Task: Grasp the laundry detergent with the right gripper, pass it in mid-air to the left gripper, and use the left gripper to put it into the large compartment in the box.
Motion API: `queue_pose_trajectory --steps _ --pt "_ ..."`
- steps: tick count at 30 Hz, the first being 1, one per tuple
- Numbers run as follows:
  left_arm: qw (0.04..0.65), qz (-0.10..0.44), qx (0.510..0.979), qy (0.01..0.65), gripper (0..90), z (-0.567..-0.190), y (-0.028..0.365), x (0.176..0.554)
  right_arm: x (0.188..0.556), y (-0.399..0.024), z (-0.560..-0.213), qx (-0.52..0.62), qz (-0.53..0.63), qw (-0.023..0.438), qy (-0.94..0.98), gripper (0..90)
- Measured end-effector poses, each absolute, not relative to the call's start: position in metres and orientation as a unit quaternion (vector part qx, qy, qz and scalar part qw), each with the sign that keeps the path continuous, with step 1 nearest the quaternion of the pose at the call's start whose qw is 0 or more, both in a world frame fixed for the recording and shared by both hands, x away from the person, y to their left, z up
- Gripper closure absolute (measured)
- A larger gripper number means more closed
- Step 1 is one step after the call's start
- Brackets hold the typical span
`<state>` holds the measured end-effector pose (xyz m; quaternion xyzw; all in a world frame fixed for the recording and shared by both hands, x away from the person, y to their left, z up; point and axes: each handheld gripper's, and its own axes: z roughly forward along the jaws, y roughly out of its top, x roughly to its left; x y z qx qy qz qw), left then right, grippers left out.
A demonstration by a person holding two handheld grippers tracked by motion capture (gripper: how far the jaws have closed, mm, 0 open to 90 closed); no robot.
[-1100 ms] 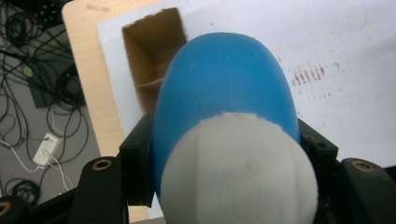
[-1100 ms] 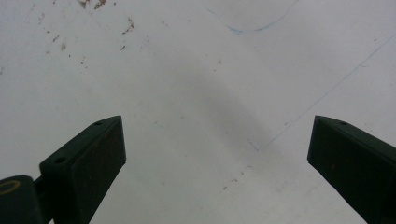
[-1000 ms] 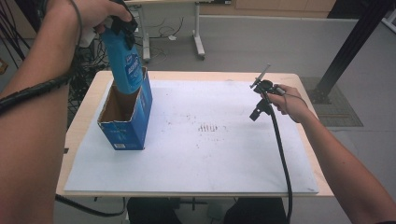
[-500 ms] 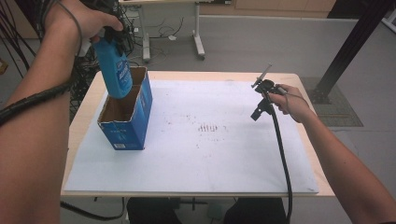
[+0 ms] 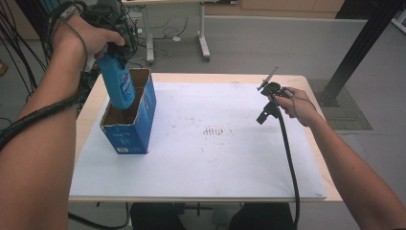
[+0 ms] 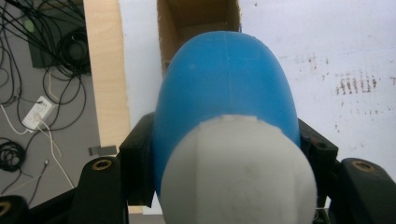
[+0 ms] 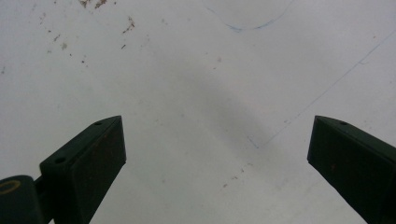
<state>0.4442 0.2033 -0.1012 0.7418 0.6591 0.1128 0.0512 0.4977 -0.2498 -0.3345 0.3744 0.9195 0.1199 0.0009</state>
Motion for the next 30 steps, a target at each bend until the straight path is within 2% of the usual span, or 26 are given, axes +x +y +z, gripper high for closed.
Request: queue_pose_trajectory --steps 16,30 --pt "0.050 0.095 0.742 0.662 37.8 -0.144 0.214 0.448 0.498 -0.249 -0.337 0.377 0.124 -0.006 0.918 4.2" --pt "0.048 0.099 0.738 0.665 37.8 -0.173 0.214 0.450 0.497 -0.250 -0.336 0.376 0.127 -0.004 0.918 4.2"
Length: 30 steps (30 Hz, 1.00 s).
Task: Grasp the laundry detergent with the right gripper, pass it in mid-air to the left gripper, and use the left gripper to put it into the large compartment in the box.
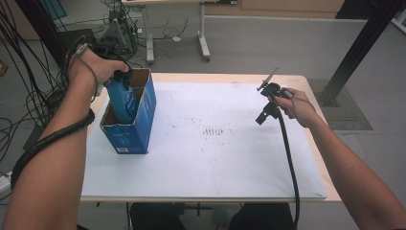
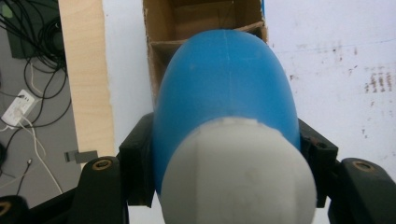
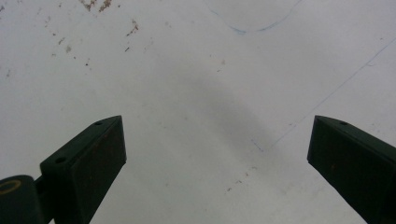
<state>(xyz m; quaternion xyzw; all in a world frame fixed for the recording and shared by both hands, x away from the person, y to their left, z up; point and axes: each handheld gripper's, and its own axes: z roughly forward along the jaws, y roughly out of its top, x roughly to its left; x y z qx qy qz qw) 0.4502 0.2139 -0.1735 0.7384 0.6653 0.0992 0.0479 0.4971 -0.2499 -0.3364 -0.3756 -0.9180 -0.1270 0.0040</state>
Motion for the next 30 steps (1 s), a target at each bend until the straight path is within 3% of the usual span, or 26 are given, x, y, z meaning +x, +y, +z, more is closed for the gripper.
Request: queue_pose_trajectory --steps 30 --pt "0.041 0.094 0.720 0.686 37.7 -0.241 0.217 0.448 0.496 -0.251 -0.336 -0.381 -0.132 0.000 -0.915 4.3"
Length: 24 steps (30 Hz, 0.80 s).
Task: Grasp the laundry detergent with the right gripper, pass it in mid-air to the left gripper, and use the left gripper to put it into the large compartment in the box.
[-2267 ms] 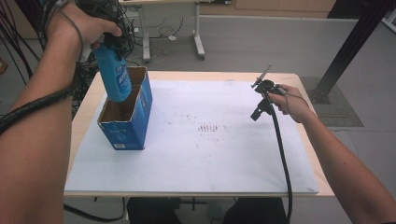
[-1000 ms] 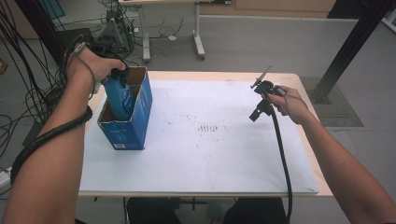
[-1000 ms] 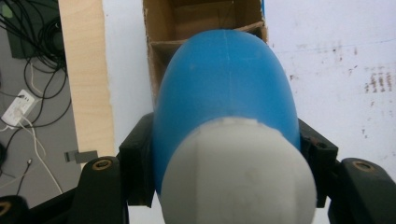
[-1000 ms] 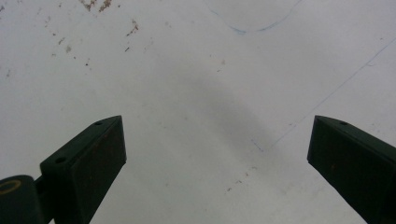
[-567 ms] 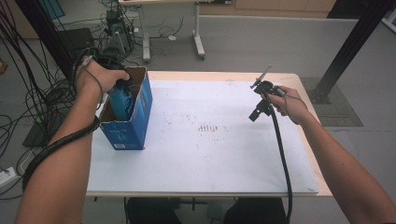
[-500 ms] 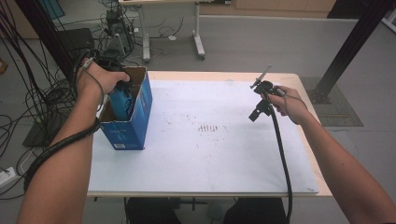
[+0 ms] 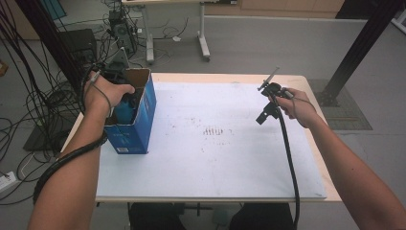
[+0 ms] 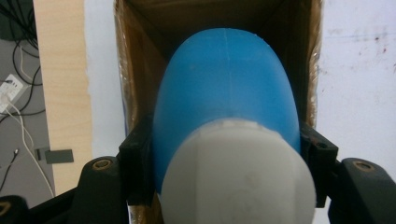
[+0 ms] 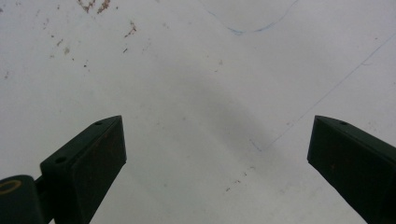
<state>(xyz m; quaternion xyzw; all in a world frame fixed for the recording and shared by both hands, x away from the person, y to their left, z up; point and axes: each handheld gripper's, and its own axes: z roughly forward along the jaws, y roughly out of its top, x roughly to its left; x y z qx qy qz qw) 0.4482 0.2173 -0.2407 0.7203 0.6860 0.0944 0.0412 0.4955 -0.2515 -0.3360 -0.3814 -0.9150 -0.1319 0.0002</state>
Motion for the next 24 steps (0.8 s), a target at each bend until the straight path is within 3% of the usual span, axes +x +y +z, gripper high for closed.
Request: queue_pose_trajectory --steps 24 --pt "0.042 0.085 0.717 0.691 37.7 -0.269 0.220 0.447 0.495 -0.252 -0.336 -0.383 -0.128 0.000 -0.915 4.3"
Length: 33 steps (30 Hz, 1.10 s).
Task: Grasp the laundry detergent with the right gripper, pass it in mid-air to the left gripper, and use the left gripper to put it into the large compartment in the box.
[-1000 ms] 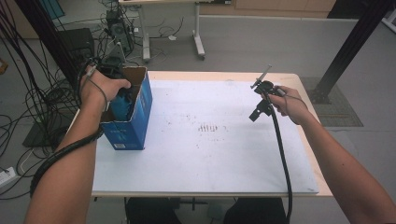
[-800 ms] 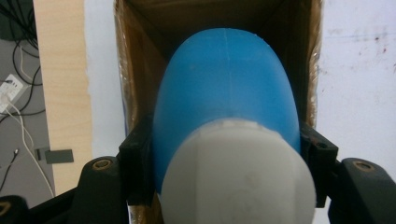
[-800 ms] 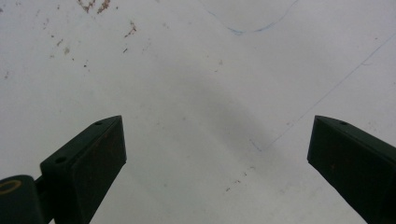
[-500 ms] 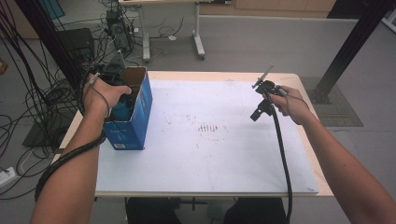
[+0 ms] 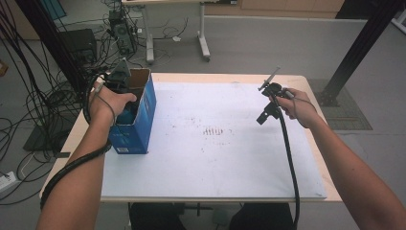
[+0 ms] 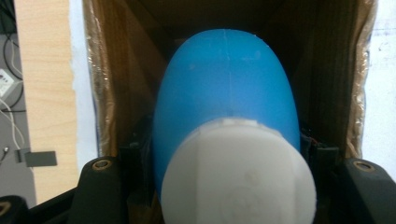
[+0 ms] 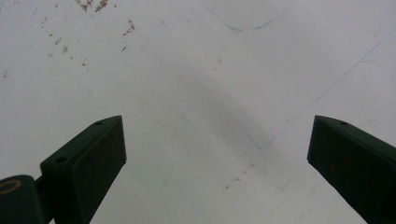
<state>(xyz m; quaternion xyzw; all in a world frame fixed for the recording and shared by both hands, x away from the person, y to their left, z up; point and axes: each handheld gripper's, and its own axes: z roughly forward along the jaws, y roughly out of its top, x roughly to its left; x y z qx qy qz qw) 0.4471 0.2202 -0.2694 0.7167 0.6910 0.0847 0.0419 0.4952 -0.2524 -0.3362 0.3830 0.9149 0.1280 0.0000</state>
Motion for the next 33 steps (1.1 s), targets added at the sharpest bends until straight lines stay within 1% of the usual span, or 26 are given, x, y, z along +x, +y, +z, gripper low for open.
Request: queue_pose_trajectory --steps 33 --pt "0.049 0.089 0.714 0.693 37.6 -0.2710 0.2208 0.4457 0.4963 -0.2516 -0.3340 0.380 0.123 0.008 0.917 4.2"
